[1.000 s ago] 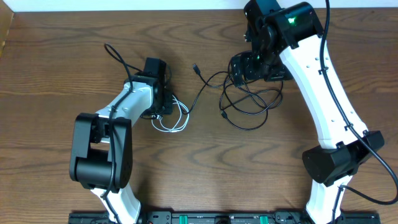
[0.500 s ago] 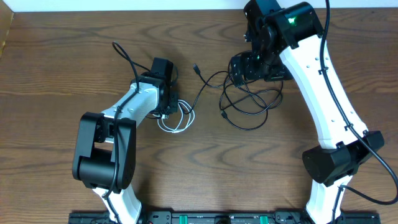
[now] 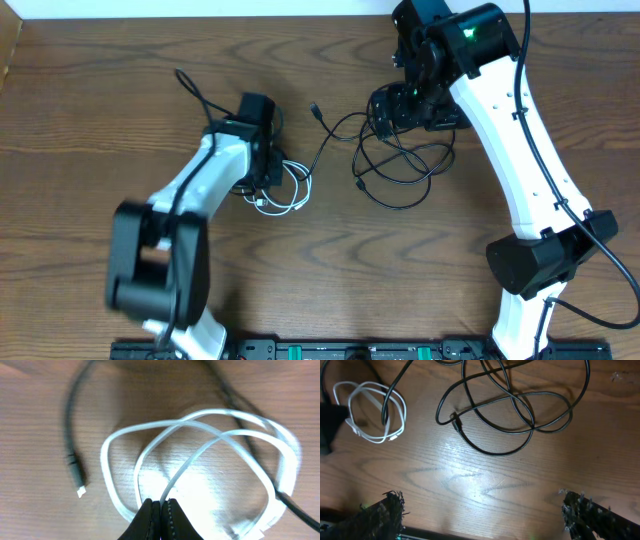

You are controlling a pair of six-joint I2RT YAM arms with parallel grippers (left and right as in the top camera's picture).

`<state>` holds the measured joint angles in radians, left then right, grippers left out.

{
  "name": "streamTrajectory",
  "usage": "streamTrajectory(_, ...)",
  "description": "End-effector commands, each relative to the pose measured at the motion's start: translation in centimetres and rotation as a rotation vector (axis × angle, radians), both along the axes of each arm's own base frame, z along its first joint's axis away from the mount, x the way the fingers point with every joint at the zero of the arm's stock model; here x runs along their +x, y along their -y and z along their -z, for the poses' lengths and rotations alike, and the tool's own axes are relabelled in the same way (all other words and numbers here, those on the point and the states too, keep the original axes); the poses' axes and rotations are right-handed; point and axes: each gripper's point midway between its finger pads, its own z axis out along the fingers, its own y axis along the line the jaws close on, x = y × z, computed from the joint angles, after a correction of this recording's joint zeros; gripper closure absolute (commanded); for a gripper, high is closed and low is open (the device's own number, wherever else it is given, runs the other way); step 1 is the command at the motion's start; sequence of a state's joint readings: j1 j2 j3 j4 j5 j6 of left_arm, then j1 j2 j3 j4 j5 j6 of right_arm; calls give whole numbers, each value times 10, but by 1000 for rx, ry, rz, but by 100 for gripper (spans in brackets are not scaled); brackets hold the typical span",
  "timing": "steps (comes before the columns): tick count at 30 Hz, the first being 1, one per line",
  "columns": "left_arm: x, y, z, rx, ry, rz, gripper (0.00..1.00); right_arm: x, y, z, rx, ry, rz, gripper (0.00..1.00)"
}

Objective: Untangle cables

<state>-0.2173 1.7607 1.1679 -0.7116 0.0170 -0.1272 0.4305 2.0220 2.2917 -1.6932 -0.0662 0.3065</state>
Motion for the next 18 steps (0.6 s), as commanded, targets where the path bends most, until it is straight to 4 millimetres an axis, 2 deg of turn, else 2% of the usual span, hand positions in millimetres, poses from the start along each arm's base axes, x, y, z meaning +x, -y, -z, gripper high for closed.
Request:
streamTrajectory(1, 13, 3, -69, -43, 189, -11, 92, -2, -2, -3, -1, 10, 2, 1)
streamTrajectory(7, 4, 1, -159, -104, 453, -14, 92, -2, -2, -3, -1, 10, 2, 1)
streamTrajectory(10, -3, -1, -195, -131, 570, -14, 93, -2, -2, -3, -1, 10, 2, 1)
streamTrajectory(15, -17, -4, -248, -177, 746, -22, 92, -2, -2, -3, -1, 10, 2, 1)
streamTrajectory(18, -27, -6, -266, -214, 802, -57, 93, -2, -2, -3, -1, 10, 2, 1)
